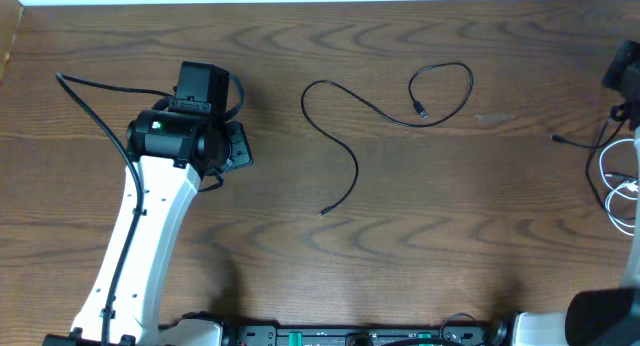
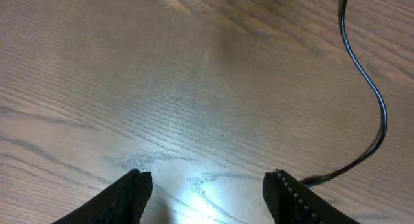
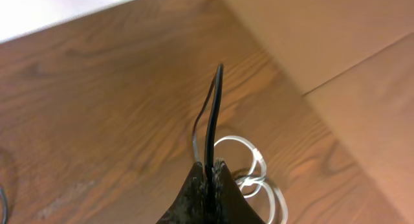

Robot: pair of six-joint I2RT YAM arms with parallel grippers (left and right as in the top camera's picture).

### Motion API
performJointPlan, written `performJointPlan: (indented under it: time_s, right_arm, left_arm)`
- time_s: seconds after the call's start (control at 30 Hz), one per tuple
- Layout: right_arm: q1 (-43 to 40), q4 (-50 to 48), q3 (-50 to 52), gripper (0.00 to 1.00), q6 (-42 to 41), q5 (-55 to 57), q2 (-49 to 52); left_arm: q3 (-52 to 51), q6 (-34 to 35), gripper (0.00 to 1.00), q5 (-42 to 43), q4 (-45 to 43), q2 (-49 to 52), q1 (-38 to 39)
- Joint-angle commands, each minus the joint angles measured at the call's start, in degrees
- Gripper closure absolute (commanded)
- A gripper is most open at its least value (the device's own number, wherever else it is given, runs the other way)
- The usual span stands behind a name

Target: Untangle cables

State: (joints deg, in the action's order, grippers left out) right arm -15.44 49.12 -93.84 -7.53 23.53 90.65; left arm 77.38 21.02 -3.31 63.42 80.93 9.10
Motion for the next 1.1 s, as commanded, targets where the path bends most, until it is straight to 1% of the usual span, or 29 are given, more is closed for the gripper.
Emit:
performJointPlan:
  time_s: [0.0, 0.2, 0.3, 0.33, 0.37, 0.43, 0.47, 0.53, 0.57, 0.67, 0.77, 0.83, 0.9, 1.0, 1.07]
  right_arm:
    - [-4.0, 0.8, -0.4, 0.99, 0.3, -7.9, 2.3]
    - [-11.5, 4.5, -0.3, 0.99, -0.2, -7.5, 5.8]
    - [-16.8, 7.1, -0.1, 0.98, -6.5, -7.9, 7.2]
    - [-17.9, 7.3, -0.1, 0.96, -6.9, -9.2, 7.4]
    - [-18.7, 7.3, -0.1, 0.89, -6.8, -10.5, 7.5]
    - [-20.2, 7.0, -0.1, 0.65, -6.8, -15.8, 7.5]
    - [-20.5, 6.7, -0.1, 0.55, -6.8, -18.3, 7.5]
    - [-21.0, 5.7, -0.1, 0.41, -6.8, -24.9, 7.5]
    - [-20.9, 5.3, -0.1, 0.37, -6.8, -28.0, 7.5]
    - [-20.1, 4.2, -0.1, 0.36, -6.5, -38.1, 7.5]
    - [-17.5, 4.8, -0.1, 0.33, -2.5, -45.9, 7.5]
    - [-14.9, 6.1, -0.1, 0.30, 1.3, -49.1, 7.5]
    - [-11.7, 7.6, -0.1, 0.27, 4.5, -50.1, 7.5]
    - [-6.4, 9.0, 0.0, 0.26, 8.5, -50.0, 7.5]
    - [-2.7, 8.9, 0.4, 0.25, 9.6, -48.6, 7.5]
  left_arm:
    - [-0.3, 0.3, 0.39, -0.2, 0.5, 0.4, -0.2]
    - [-0.3, 0.3, 0.39, -0.2, 0.4, 0.4, -0.2]
    - [-0.3, 0.3, 0.39, -0.2, 0.5, 0.4, -0.2]
    - [-0.3, 0.3, 0.39, -0.2, 0.5, 0.4, -0.2]
    - [-0.3, 0.3, 0.39, -0.1, 0.4, 0.4, -0.2]
    - [-0.3, 0.3, 0.39, -0.2, 0.4, 0.4, -0.2]
    - [-0.3, 0.3, 0.39, -0.2, 0.4, 0.4, -0.2]
    - [-0.3, 0.3, 0.39, -0.2, 0.4, 0.4, -0.2]
    - [-0.3, 0.3, 0.39, -0.1, 0.4, 0.4, -0.2]
    - [-0.3, 0.3, 0.39, -0.1, 0.4, 0.4, -0.2]
    - [-0.3, 0.3, 0.39, -0.1, 0.4, 0.4, -0.2]
    - [-0.3, 0.3, 0.39, -0.1, 0.4, 0.4, -0.2]
    - [-0.3, 0.3, 0.39, -0.1, 0.4, 0.4, -0.2]
    - [-0.3, 0.3, 0.39, -0.1, 0.4, 0.4, -0.2]
    - [-0.3, 0.3, 0.39, -0.1, 0.4, 0.4, -0.2]
